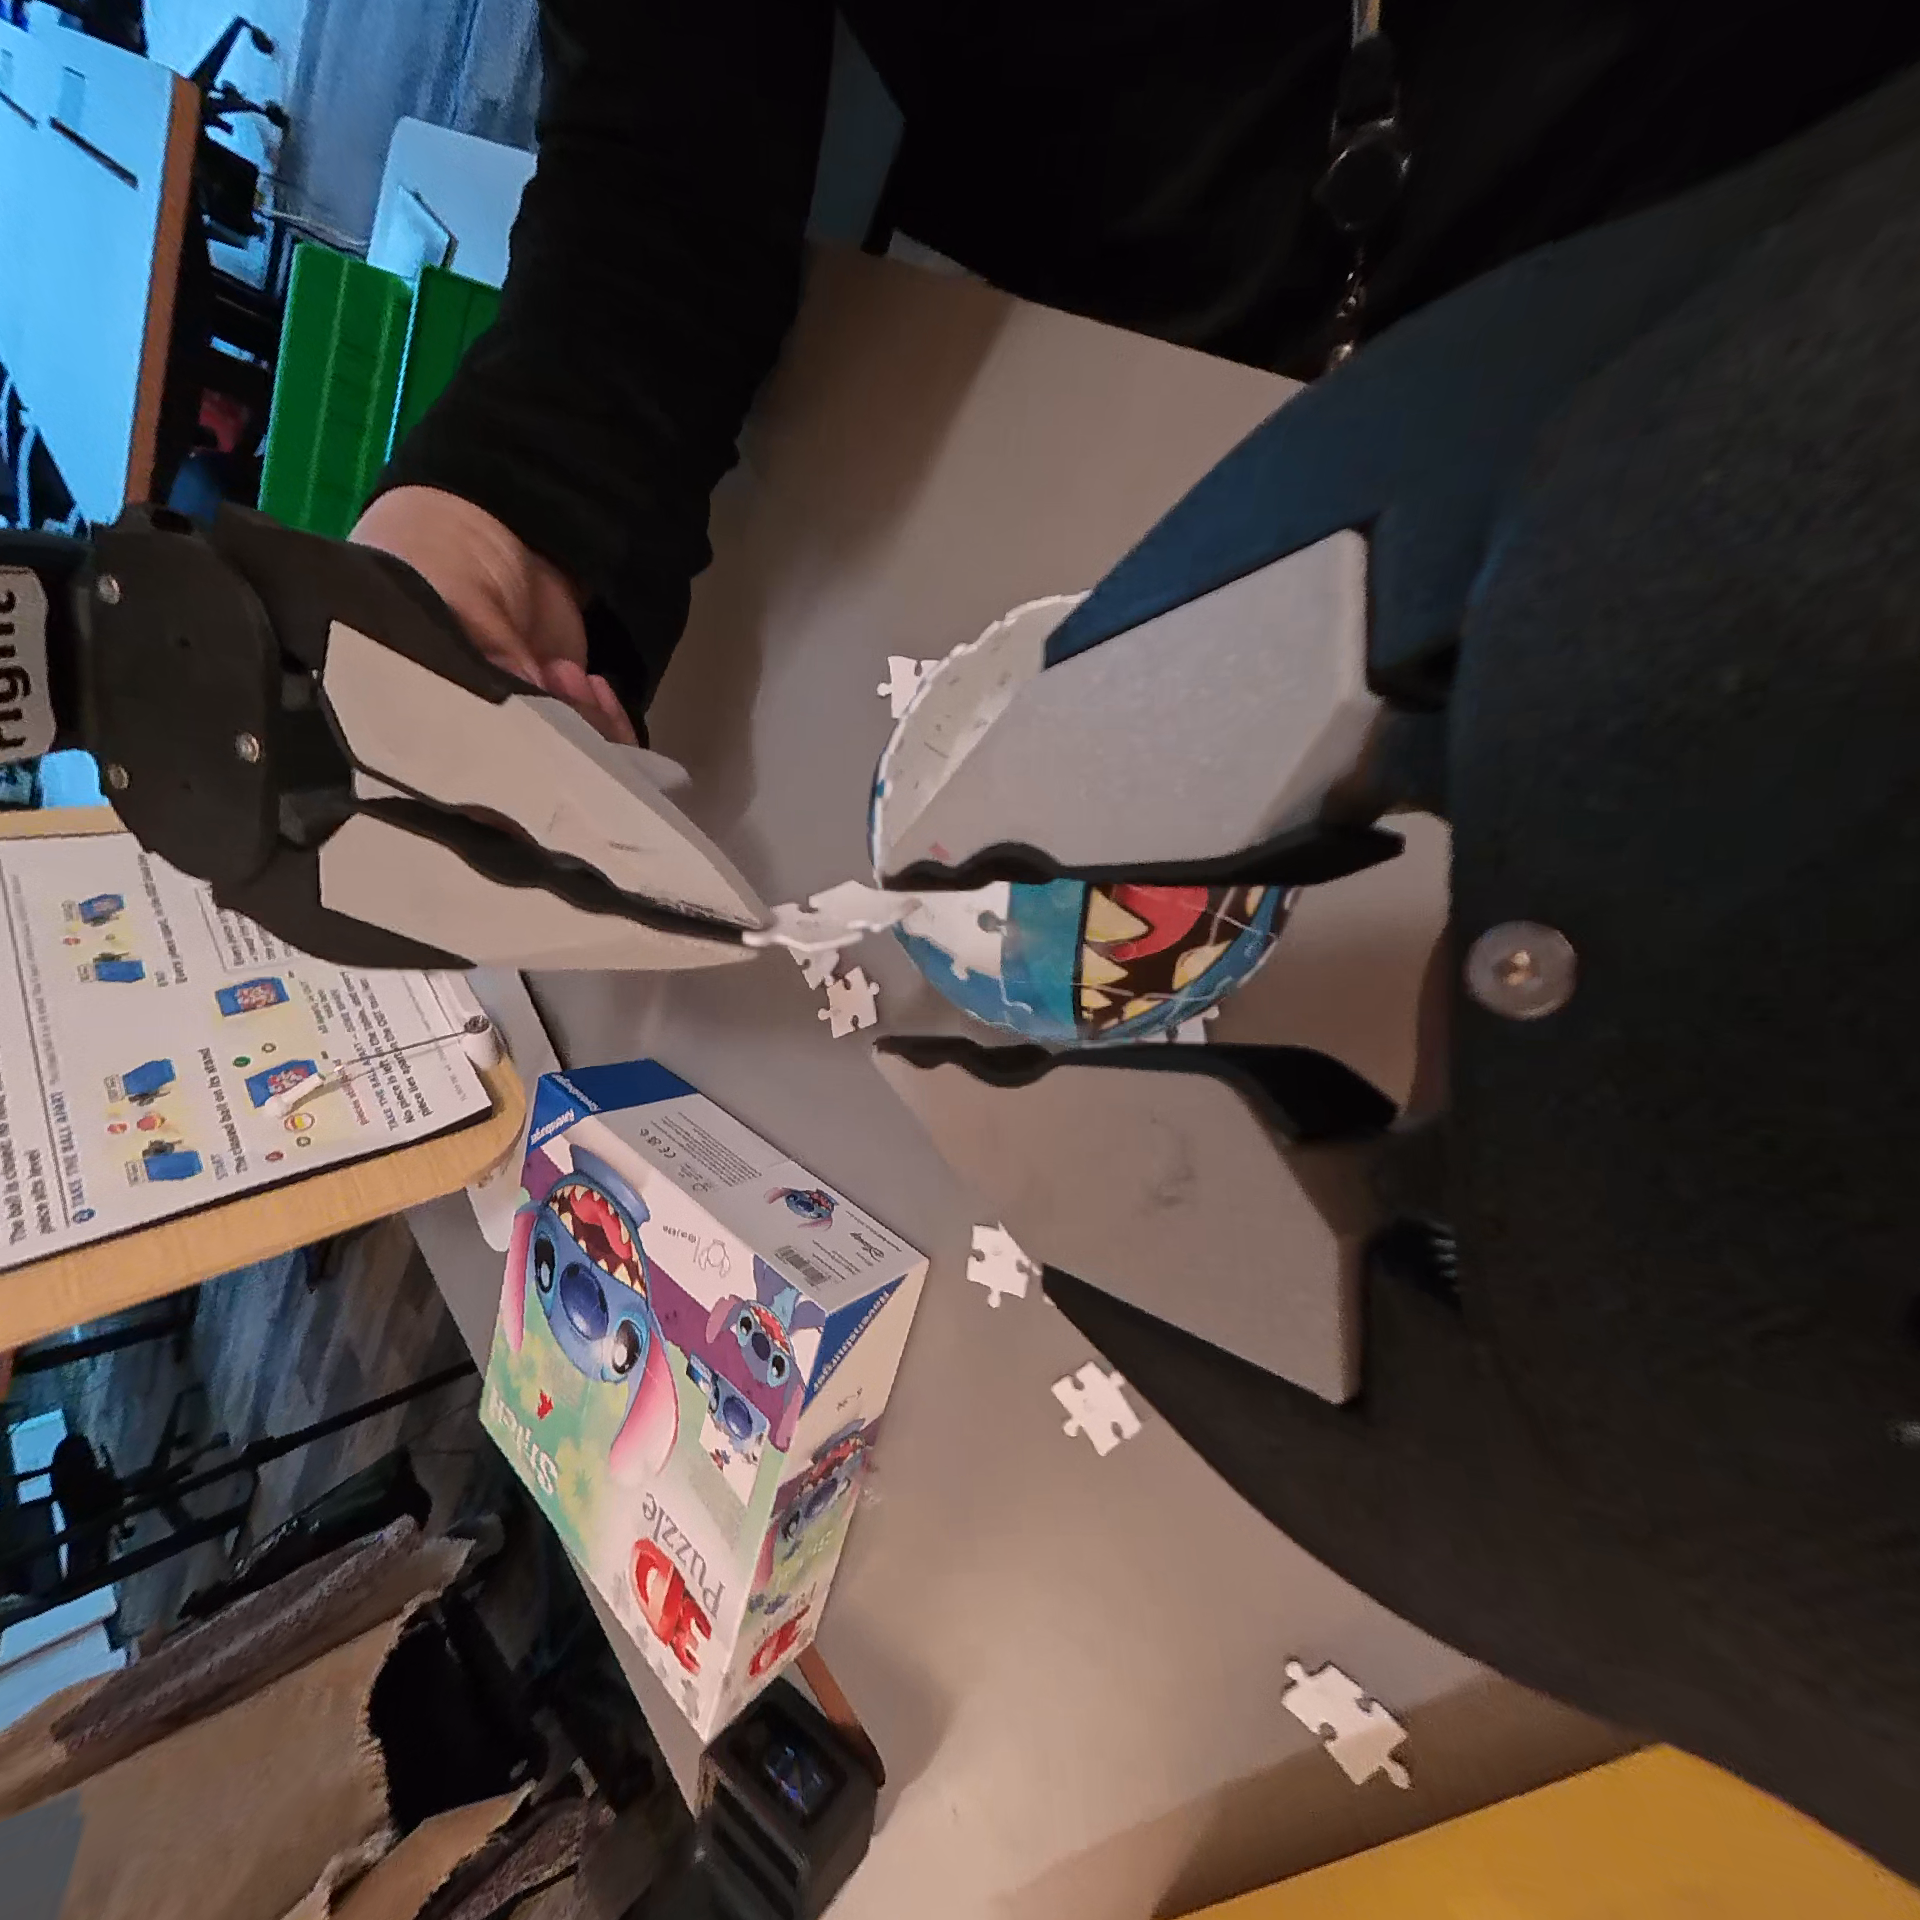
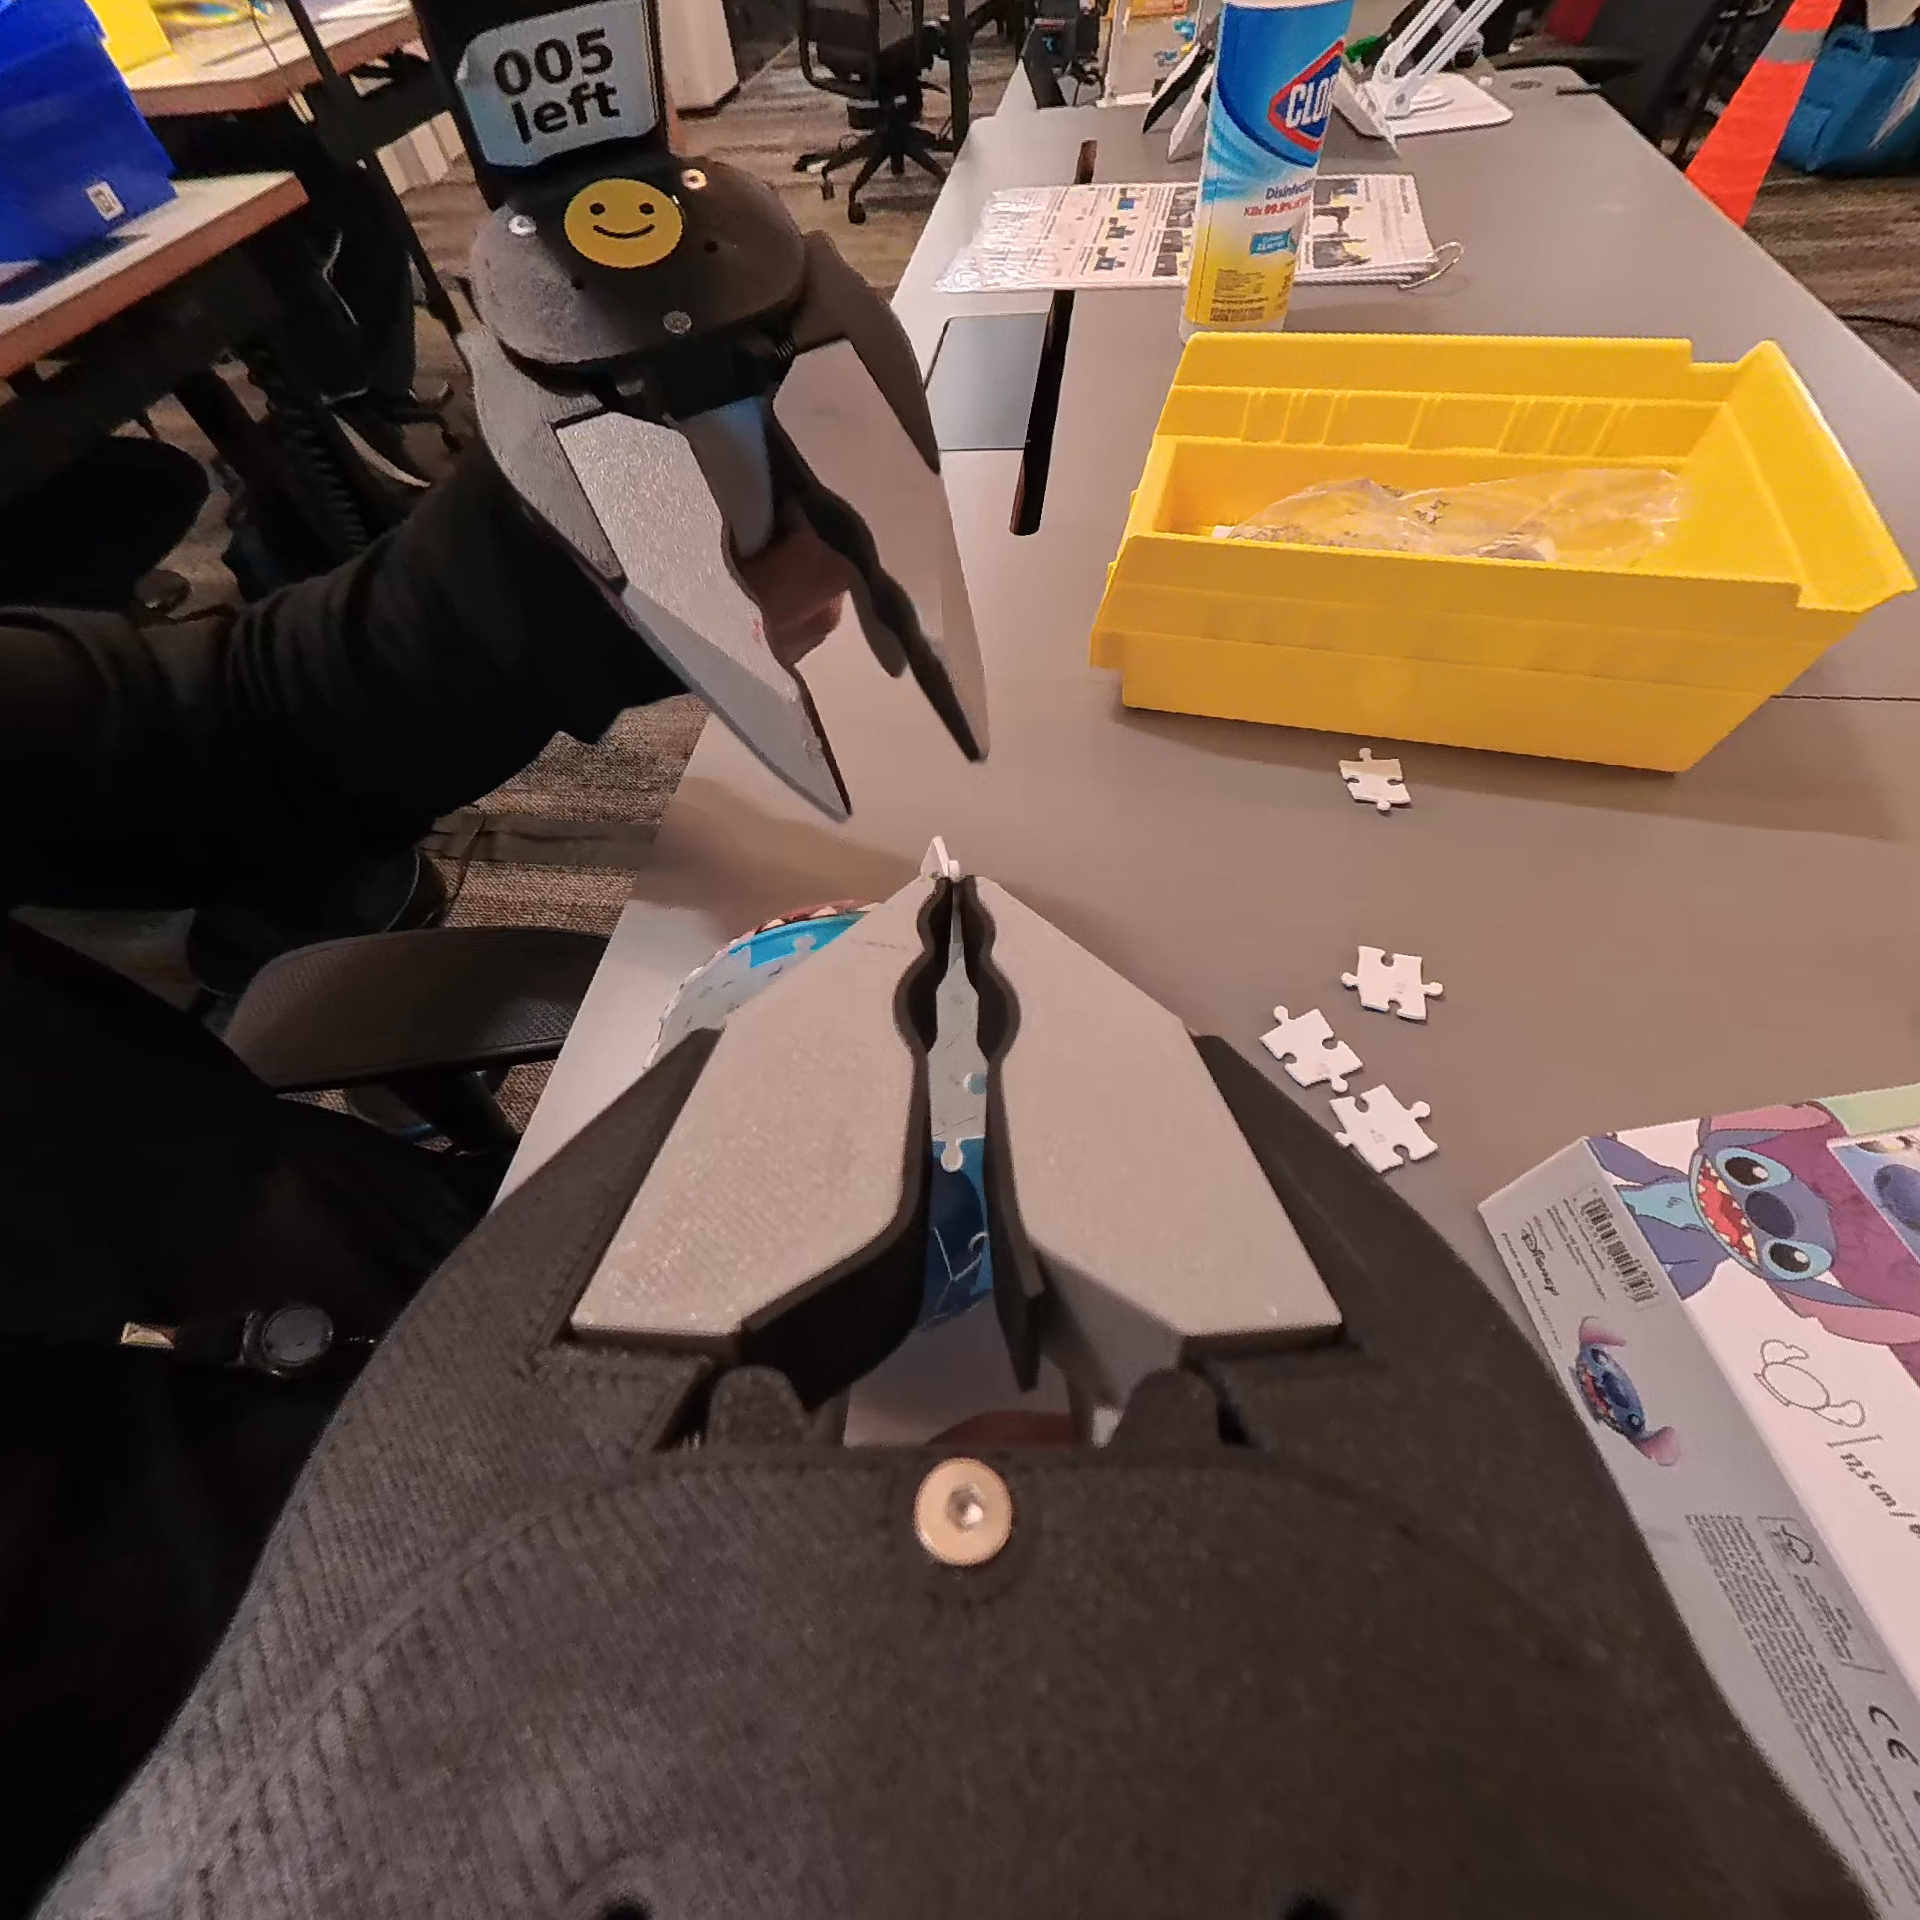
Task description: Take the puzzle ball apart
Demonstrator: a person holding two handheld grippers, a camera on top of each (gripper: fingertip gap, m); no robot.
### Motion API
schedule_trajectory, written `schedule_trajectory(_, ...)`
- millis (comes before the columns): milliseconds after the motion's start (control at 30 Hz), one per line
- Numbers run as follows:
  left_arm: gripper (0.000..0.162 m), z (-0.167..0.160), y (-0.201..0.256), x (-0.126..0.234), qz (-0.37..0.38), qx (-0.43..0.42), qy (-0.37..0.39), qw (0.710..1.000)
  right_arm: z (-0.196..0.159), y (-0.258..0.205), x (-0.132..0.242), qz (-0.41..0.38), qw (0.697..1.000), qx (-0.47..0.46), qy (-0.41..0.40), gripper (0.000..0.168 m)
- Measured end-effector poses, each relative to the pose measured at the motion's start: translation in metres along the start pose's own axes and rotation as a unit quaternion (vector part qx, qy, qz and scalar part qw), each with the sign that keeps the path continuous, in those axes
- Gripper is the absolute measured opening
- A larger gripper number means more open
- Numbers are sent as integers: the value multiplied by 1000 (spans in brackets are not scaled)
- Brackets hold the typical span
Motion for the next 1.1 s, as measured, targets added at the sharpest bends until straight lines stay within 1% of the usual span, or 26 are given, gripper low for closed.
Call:
schedule_trajectory(67, 33, -5, 0, 8, 8, 10, 5, 1000, 0, 0, 1, -9, 1000, 3, -3, 0)
schedule_trajectory(100, 42, -9, 3, 12, 4, 13, 4, 1000, -1, -1, 2, -15, 1000, 5, -6, 0)
schedule_trajectory(167, 64, -19, 11, 21, 4, 12, -10, 1000, -3, 0, 8, -40, 999, 10, -14, 0)
schedule_trajectory(233, 94, -32, 25, 28, 7, 0, -31, 999, -5, 2, 15, -72, 997, 17, -22, 0)
schedule_trajectory(267, 104, -38, 34, 31, 13, -12, -42, 999, -6, 2, 19, -80, 996, 20, -24, 0)
schedule_trajectory(300, 106, -44, 42, 33, 31, -24, -49, 998, -6, 3, 22, -84, 996, 21, -24, 0)
schedule_trajectory(367, 107, -57, 56, 30, 97, -54, -60, 992, -7, 2, 26, -94, 995, 27, -28, 0)
schedule_trajectory(433, 108, -72, 68, 15, 164, -87, -73, 980, -9, 3, 28, -111, 992, 37, -39, 0)
schedule_trajectory(500, 113, -87, 80, -7, 215, -130, -106, 962, -15, 5, 31, -130, 989, 43, -56, 0)
schedule_trajectory(567, 112, -96, 87, -21, 259, -172, -117, 943, -23, 8, 36, -143, 987, 42, -66, 0)
schedule_trajectory(633, 112, -98, 91, -27, 265, -183, -98, 942, -34, 11, 43, -135, 989, 23, -63, 0)
schedule_trajectory(700, 112, -96, 91, -27, 259, -159, -63, 951, -45, 17, 48, -132, 989, 5, -63, 0)
schedule_trajectory(767, 112, -96, 88, -27, 252, -132, -47, 958, -53, 24, 52, -128, 990, -6, -65, 0)
schedule_trajectory(933, 112, -98, 80, -36, 251, -96, -79, 960, -57, 35, 57, -78, 995, -38, -47, 0)
schedule_trajectory(1100, 112, -97, 77, -37, 241, -56, -83, 965, -51, 36, 60, -58, 997, -28, -40, 0)
Point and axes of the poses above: each gripper's, where its closed fingertips meet, x back along the fingers, z out of its top, y = z × x across the jaws, the point moved 10 cm from there along x, back along the fingers, and after that the axes turned 12 degrees about -y, right-handed, at the moved point
